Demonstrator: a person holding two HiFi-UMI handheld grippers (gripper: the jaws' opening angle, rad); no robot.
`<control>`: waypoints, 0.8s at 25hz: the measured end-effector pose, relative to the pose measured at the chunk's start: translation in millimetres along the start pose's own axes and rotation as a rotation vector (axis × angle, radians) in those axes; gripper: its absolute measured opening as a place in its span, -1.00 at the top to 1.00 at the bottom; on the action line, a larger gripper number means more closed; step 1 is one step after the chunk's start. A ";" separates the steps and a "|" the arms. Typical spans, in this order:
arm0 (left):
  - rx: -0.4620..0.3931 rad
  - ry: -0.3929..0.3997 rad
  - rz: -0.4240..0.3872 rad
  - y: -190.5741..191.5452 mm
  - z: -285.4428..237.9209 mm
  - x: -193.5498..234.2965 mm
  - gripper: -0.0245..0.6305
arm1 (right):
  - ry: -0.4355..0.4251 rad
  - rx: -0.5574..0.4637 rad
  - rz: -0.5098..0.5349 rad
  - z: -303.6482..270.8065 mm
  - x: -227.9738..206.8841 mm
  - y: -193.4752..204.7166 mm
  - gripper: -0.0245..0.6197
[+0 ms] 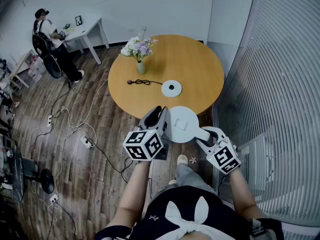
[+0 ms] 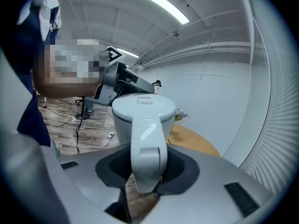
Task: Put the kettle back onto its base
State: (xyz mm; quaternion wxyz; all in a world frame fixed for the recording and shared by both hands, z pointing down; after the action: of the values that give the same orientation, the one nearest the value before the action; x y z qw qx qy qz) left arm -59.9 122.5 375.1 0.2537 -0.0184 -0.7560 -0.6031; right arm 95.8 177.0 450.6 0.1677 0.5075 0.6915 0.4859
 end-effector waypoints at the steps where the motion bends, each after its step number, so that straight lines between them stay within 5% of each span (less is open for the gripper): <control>1: 0.001 -0.002 0.002 -0.3 -3.4 2.5 0.60 | 0.000 0.001 0.000 -3.1 -2.6 0.2 0.47; 20: 0.016 -0.028 -0.011 -24.1 -73.5 41.4 0.60 | -0.024 -0.005 -0.015 -59.6 -65.1 -4.8 0.47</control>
State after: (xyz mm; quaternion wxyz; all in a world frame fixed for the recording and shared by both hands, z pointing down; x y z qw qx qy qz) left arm -77.4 36.7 380.8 0.2402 -0.0206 -0.7644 -0.5980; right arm 77.9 90.7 457.7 0.1807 0.5076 0.6921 0.4803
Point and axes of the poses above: the fingertips, and each gripper's own axes: z backward along the fingers, x to its left, y out of its underside, the point moved 2 cm from there along z, backward along the fingers, and after that the axes turned 3 degrees about -y, right-handed, at the moved point
